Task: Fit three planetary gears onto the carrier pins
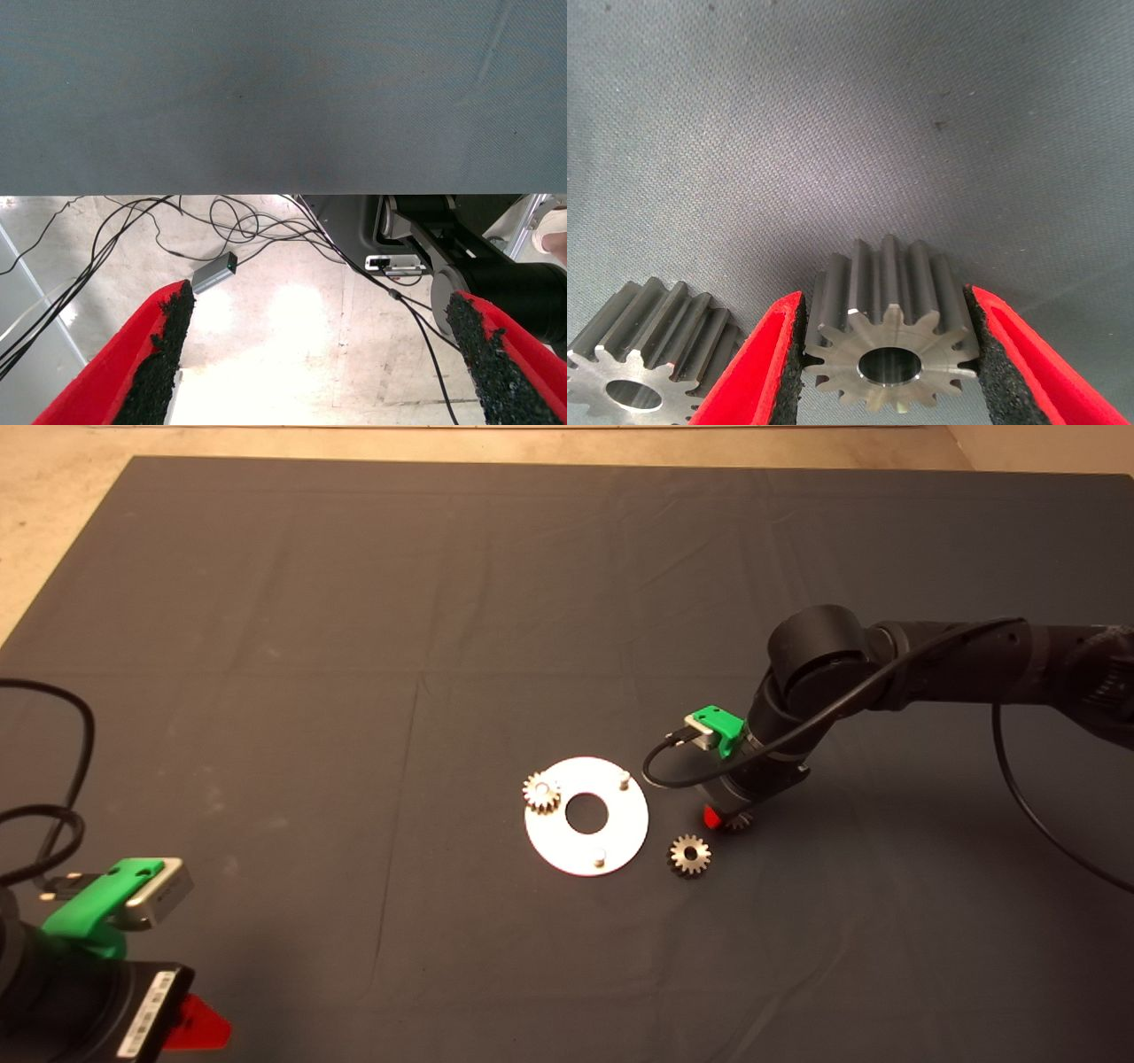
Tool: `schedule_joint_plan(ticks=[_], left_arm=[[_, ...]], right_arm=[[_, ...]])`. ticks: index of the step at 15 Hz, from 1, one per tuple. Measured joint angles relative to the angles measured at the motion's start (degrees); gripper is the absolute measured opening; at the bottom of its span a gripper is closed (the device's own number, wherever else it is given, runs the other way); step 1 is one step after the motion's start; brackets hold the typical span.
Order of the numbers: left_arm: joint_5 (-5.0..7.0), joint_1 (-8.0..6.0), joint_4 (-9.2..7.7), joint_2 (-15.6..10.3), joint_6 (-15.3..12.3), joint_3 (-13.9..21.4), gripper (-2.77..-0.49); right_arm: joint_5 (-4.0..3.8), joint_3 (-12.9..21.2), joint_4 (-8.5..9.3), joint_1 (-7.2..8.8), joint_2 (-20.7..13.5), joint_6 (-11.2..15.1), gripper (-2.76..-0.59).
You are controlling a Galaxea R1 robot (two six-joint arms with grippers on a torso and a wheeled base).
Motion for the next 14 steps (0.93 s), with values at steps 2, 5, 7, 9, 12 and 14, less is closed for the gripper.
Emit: schedule_joint_plan(ticks=[2,5,7,9,12,14], left_arm=[[0.01,0.00,-0.02,-0.2,0.1,0.0,-1.24],[0.00,0.00,-0.17,-0.7,0.7,0.0,-1.24],[0.00,0.00,-0.20,-0.8,1.0,0.0,-1.24],[0.00,0.00,-0.20,-0.9,1.2,0.0,-1.24],[0.00,0.00,-0.20,-2.3,1.9,0.0,-1.24],[0.00,-0.08,-0.29,-3.7,2.9,0.0,-1.24]], right_arm=[[0.01,0.0,0.00,0.00,0.0,0.0,-2.18],[0.04,0.0,0.00,-0.02,0.0,0.0,-2.19],[0.04,0.0,0.00,-0.02,0.0,0.0,-2.21],[0.06,0.0,0.00,-0.02,0.0,0.1,-2.22],[0.09,0.0,0.01,-0.02,0.0,0.2,-2.25],[0.09,0.0,0.00,0.00,-0.1,0.2,-2.27]])
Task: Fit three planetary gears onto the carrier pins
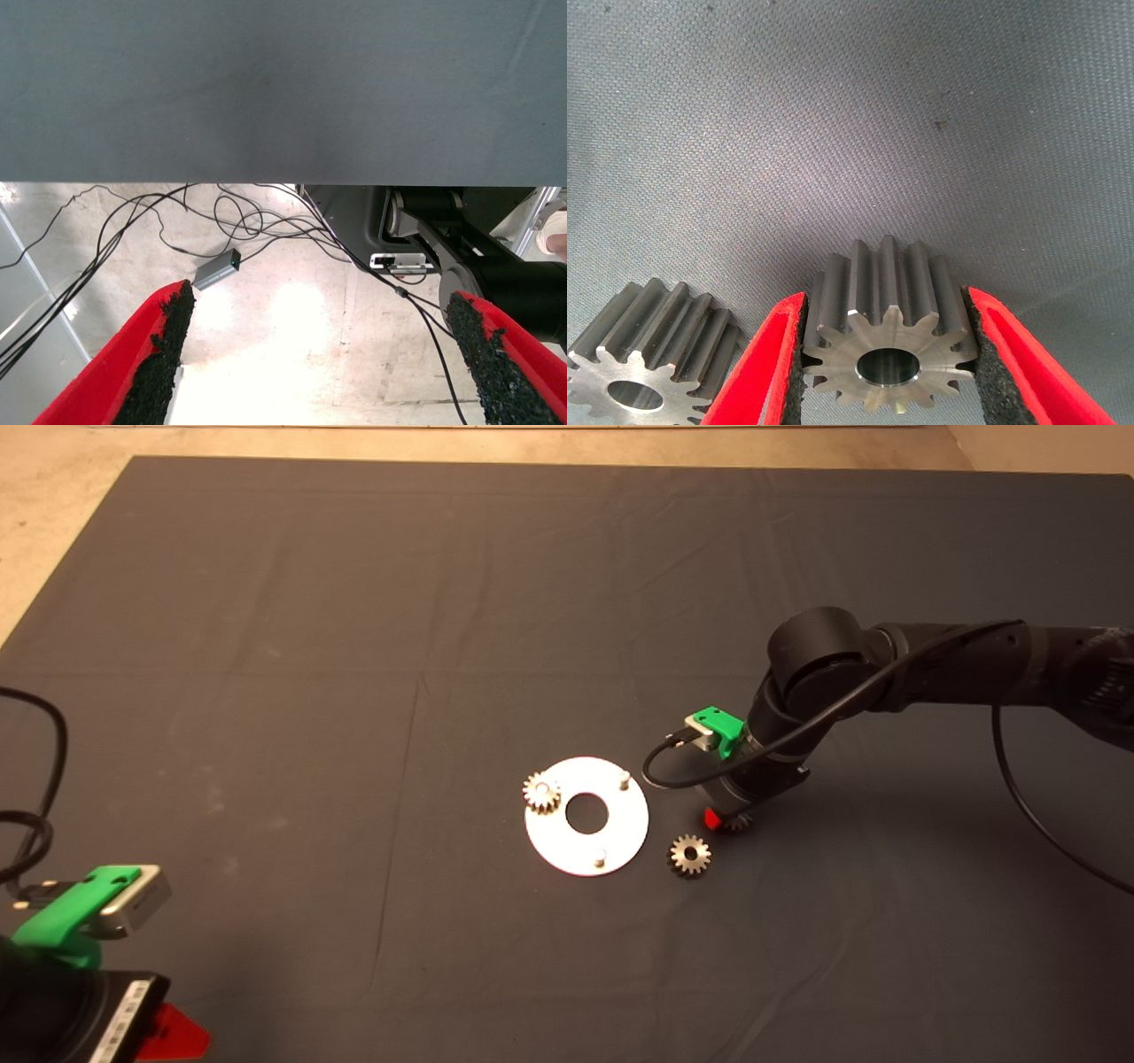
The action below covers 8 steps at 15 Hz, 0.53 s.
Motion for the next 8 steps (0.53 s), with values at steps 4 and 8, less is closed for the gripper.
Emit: schedule_joint_plan(ticks=[4,8], left_arm=[[0.01,-0.08,-0.12,-2.0,0.8,0.0,-1.24],[-0.02,-0.08,-0.95,-3.0,1.3,0.3,-1.24]], right_arm=[[0.00,0.0,-0.01,0.06,0.0,0.0,-2.29],[0.11,-0.3,0.03,2.47,1.0,0.0,-2.29]])
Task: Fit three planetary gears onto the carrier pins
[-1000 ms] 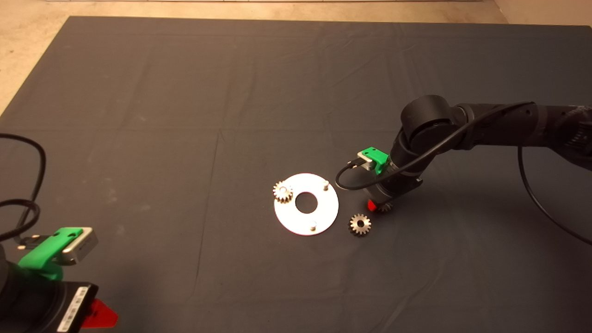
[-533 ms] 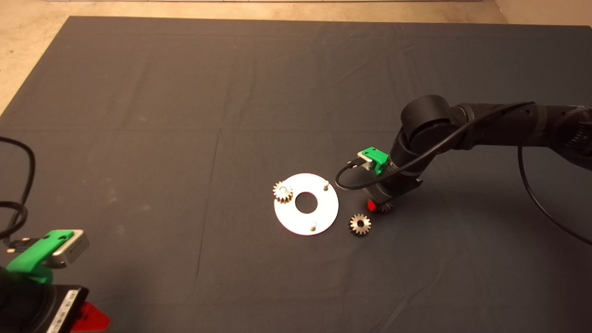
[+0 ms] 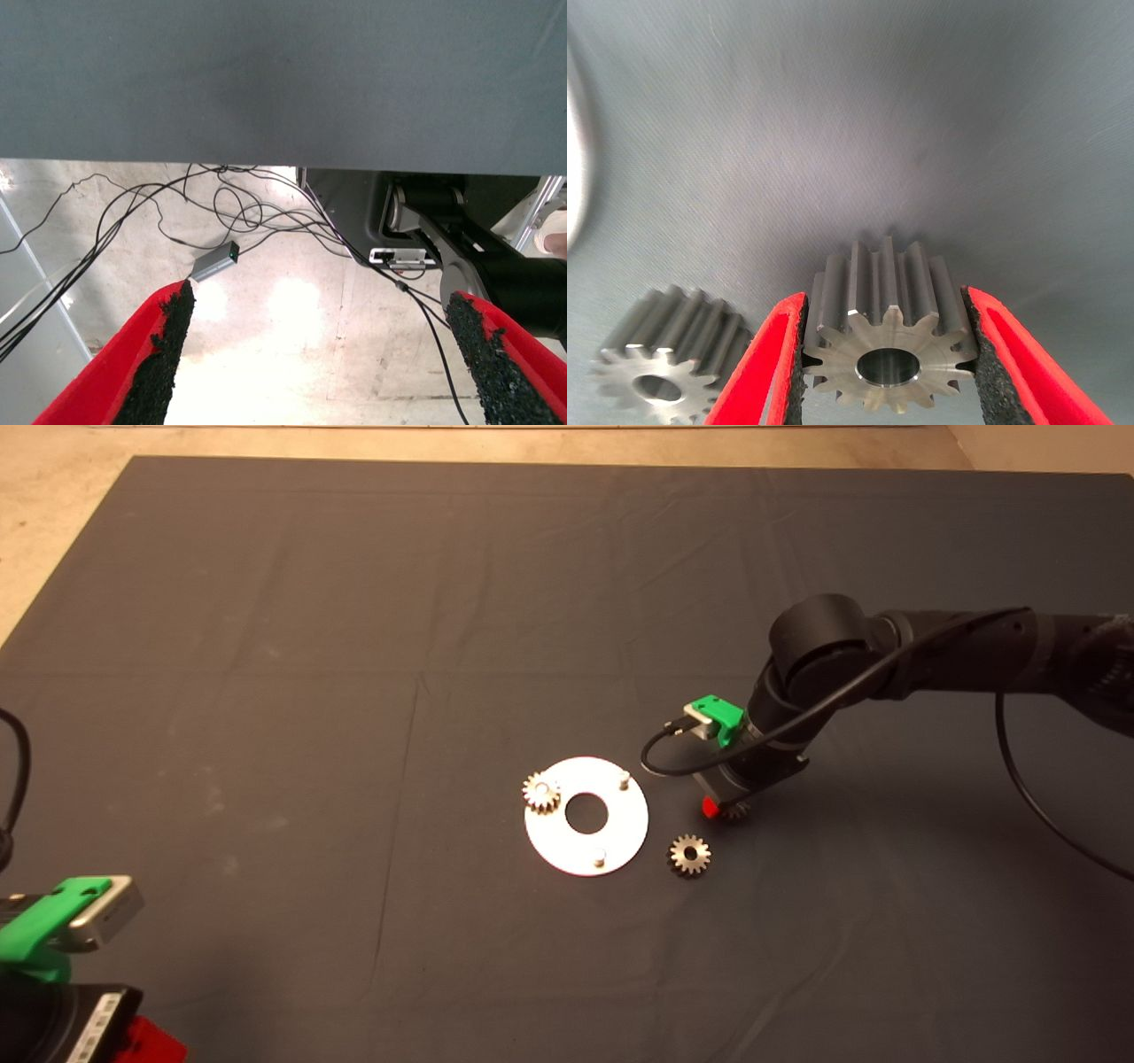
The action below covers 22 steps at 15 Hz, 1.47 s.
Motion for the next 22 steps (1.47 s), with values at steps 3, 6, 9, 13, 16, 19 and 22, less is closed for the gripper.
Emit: schedule_joint_plan(ticks=[3,6,9,13,16,19,22], left_arm=[[0.01,-0.02,-0.24,-0.1,0.0,0.0,-1.24],[0.02,-0.02,-0.39,-0.3,0.0,0.1,-1.24],[0.01,-0.06,-0.41,-0.3,0.1,0.1,-1.24],[0.00,-0.13,-0.44,-0.3,0.2,0.1,-1.24],[0.00,-0.13,-0.44,-0.3,0.2,0.1,-1.24],[0.02,-0.13,-0.44,-0.3,0.2,0.1,-1.24],[0.02,-0.13,-0.41,-0.1,0.2,0.1,-1.24]], right_arm=[[0.33,-0.2,0.35,1.82,2.6,0.0,-2.29],[0.55,-0.5,0.63,4.39,3.4,0.0,-2.29],[0.11,-2.4,0.79,5.05,4.5,0.0,-2.29],[0.28,-4.4,1.49,5.29,6.9,-0.2,-2.29],[0.27,-5.8,2.21,5.80,8.5,-0.5,-2.29],[0.28,-7.1,3.57,5.83,9.7,-0.7,-2.29],[0.26,-8.9,4.71,5.85,10.7,-0.8,-2.29]])
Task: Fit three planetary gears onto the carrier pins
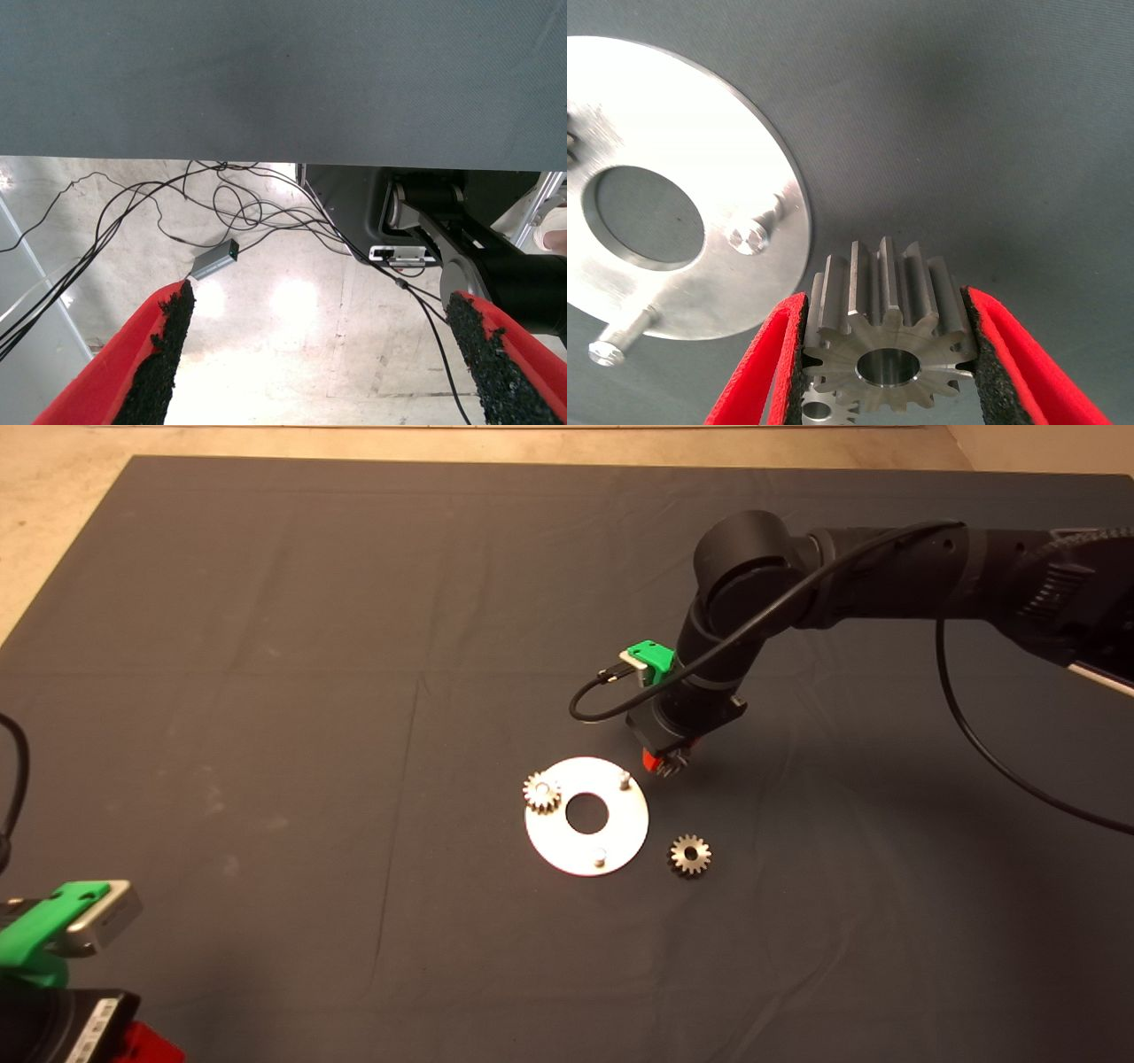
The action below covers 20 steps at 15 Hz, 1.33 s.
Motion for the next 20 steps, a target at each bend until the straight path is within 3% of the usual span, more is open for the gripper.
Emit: schedule_joint_plan(ticks=[10,20], left_arm=[[0.00,0.00,-0.02,0.1,0.0,0.0,-1.24],[0.00,0.00,-0.01,0.1,0.0,0.0,-1.24]], right_arm=[[0.05,-3.0,2.84,-0.02,3.4,-1.0,-2.29],[-0.01,-3.6,3.32,-0.05,5.5,-1.6,-2.29]])
